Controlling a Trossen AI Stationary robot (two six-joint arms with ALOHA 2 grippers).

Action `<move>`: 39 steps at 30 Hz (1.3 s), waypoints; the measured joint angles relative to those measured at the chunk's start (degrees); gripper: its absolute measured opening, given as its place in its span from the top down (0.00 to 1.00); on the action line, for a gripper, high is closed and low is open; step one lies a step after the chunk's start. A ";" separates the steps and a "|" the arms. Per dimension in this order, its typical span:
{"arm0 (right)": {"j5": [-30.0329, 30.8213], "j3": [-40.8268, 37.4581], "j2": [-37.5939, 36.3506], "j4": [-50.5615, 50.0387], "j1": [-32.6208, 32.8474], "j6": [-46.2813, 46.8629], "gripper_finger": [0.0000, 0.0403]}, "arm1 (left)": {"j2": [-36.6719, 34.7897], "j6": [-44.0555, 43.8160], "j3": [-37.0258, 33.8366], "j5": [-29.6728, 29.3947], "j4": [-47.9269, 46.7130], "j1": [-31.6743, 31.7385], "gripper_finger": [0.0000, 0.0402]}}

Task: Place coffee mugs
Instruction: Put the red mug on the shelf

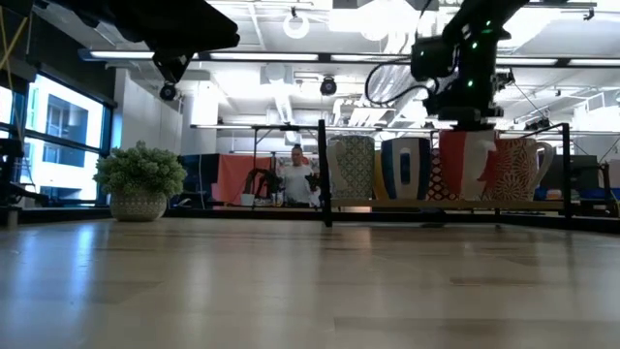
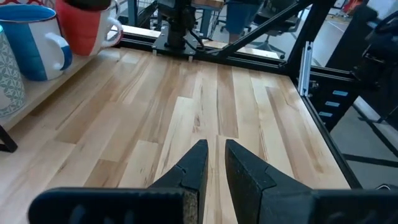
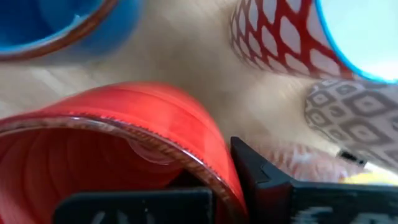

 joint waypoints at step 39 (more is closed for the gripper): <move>-2.41 -0.02 3.34 6.20 -6.58 -4.69 0.88 | 0.00 -1.52 0.00 0.02 0.07 -0.07 0.88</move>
